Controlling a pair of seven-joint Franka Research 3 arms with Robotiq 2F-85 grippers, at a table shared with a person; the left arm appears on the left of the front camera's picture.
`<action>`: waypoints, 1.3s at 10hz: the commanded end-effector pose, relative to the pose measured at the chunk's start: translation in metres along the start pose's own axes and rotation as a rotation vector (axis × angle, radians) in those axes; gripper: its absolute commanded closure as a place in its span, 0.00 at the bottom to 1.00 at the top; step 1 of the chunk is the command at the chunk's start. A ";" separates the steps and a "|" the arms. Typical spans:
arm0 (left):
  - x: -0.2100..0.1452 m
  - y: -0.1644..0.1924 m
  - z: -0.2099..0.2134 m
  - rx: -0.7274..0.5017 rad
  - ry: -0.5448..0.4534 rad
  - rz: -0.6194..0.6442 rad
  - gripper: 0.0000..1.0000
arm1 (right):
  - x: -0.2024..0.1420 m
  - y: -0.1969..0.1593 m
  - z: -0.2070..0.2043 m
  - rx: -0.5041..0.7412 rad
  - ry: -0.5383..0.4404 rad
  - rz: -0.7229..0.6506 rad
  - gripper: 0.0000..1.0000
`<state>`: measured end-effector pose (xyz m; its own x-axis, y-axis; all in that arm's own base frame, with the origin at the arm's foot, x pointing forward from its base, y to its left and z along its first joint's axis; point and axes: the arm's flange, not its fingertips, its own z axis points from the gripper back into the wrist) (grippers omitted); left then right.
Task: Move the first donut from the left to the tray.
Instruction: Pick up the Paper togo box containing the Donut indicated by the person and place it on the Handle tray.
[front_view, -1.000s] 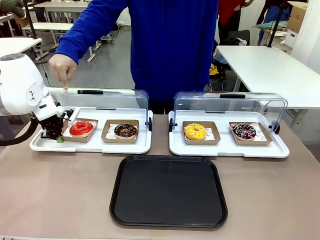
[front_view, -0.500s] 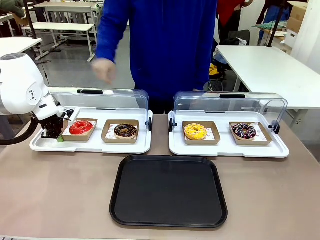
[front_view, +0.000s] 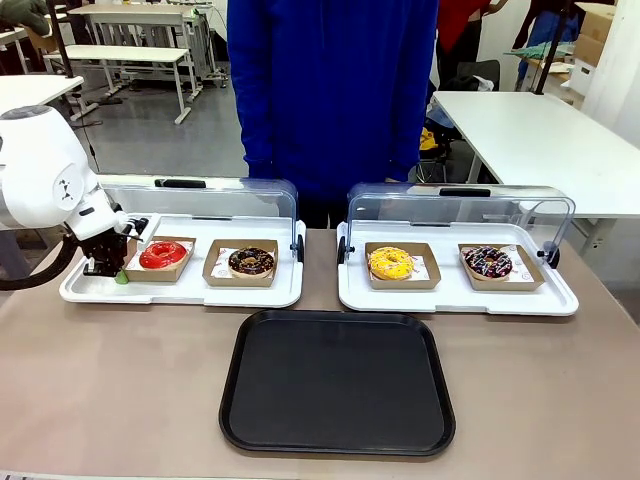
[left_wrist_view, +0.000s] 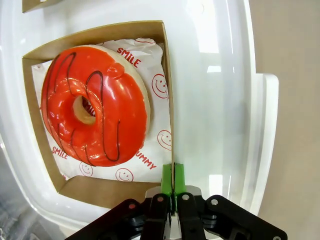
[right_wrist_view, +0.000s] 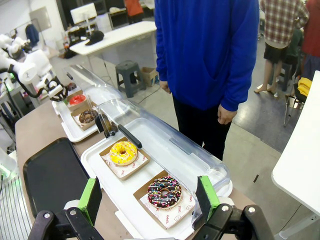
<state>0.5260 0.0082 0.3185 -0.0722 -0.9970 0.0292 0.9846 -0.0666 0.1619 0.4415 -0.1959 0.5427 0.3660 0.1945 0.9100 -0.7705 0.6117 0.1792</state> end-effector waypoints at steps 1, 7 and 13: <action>0.000 0.000 0.000 0.000 0.000 0.000 0.98 | 0.001 0.001 -0.001 0.004 -0.008 0.006 0.00; 0.022 -0.024 0.071 0.088 0.088 0.107 0.98 | 0.001 0.001 -0.001 0.004 -0.008 0.006 0.00; 0.105 -0.073 0.110 0.153 0.036 0.144 0.98 | 0.001 0.001 -0.001 0.004 -0.008 0.006 0.00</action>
<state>0.4511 -0.0730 0.4136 0.0562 -0.9978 0.0347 0.9554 0.0638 0.2885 0.4416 -0.1959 0.5423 0.3669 0.1946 0.9097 -0.7704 0.6117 0.1799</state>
